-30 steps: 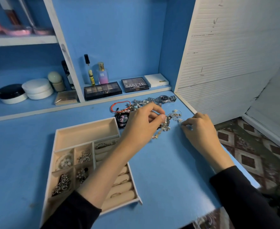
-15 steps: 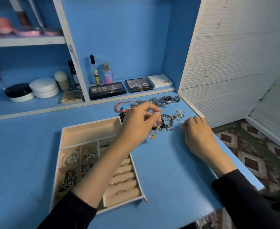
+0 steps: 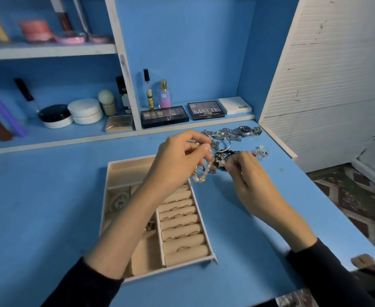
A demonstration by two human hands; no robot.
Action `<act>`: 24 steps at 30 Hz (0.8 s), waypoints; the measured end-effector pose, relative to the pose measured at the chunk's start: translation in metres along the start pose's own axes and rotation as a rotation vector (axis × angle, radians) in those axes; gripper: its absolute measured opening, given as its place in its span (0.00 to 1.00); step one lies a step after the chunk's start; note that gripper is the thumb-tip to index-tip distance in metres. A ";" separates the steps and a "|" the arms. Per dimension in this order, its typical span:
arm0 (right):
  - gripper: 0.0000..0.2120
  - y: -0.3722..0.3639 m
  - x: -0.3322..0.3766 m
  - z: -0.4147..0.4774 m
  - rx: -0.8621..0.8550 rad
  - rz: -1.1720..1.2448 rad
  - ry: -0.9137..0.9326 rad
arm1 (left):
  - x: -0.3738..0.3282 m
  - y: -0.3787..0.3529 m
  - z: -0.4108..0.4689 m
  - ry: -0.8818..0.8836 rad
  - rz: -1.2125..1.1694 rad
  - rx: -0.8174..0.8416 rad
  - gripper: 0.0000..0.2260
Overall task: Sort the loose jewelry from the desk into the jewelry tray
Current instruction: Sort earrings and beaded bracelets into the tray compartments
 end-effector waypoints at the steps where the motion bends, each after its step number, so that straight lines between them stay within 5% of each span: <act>1: 0.09 -0.003 0.004 0.001 -0.003 0.056 -0.022 | 0.000 0.006 -0.002 0.004 -0.002 -0.005 0.04; 14: 0.05 -0.053 0.089 -0.007 0.225 0.396 0.105 | 0.011 0.101 -0.053 0.066 -0.006 -0.146 0.04; 24: 0.10 -0.073 0.130 -0.034 0.329 0.206 0.354 | 0.014 0.121 -0.088 0.071 -0.005 -0.198 0.05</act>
Point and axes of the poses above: each hand's wrist, its own z-axis towards the middle knuckle, its own y-axis out of the back of the hand, x = y × z, the point moved 10 cm from there along z, towards the middle knuckle, and after that the axes turned 6 degrees about -z, right-handed, at the moved point
